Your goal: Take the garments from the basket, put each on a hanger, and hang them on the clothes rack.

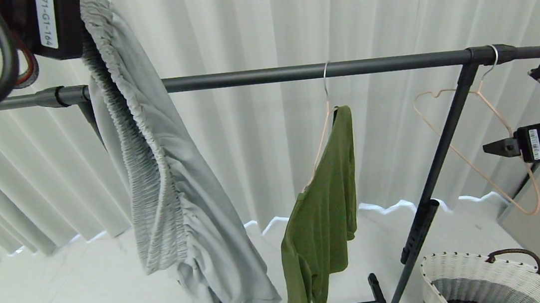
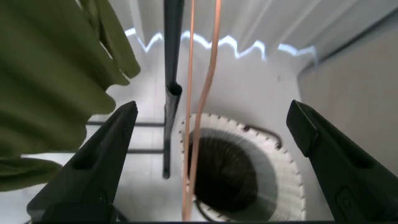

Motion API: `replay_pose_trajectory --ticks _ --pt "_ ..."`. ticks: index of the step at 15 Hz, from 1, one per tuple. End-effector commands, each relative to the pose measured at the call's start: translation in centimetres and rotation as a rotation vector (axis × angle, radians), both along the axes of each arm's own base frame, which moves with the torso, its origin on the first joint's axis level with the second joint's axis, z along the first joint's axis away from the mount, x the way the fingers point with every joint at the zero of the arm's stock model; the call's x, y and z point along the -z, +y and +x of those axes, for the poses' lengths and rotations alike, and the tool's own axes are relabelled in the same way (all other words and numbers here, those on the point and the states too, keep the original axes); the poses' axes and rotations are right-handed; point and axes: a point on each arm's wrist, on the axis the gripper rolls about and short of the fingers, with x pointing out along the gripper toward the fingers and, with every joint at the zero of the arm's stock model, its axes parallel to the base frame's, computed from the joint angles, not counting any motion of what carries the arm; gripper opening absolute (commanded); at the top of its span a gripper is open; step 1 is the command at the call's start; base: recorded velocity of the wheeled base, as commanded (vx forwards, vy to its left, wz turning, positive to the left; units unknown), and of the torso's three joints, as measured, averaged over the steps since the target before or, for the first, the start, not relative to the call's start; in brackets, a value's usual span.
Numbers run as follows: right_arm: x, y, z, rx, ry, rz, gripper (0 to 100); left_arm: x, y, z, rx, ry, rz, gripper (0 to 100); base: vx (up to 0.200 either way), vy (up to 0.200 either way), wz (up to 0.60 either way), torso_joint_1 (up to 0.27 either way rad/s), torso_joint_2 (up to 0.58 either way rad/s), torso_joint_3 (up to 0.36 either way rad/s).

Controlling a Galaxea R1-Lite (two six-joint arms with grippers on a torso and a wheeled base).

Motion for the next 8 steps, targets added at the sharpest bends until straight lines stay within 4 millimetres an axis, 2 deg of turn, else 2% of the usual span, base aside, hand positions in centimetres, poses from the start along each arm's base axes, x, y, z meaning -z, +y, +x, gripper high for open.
replay_pose_trajectory --ticks 1,3,8 --pt "1.0 0.2 2.3 0.015 0.042 0.015 100 0.1 0.0 -0.1 0.002 0.002 0.002 0 0.0 0.0 0.0 0.0 0.0 0.0" --pt "1.0 0.3 3.4 0.029 0.046 0.034 100 0.4 -0.1 0.1 0.0 0.01 0.01 0 0.0 0.0 0.0 0.0 0.0 0.0" --pt "1.8 0.2 4.3 0.044 0.067 0.046 100 0.4 -0.1 0.1 0.002 0.011 0.013 0 0.0 0.0 0.0 0.0 0.0 0.0"
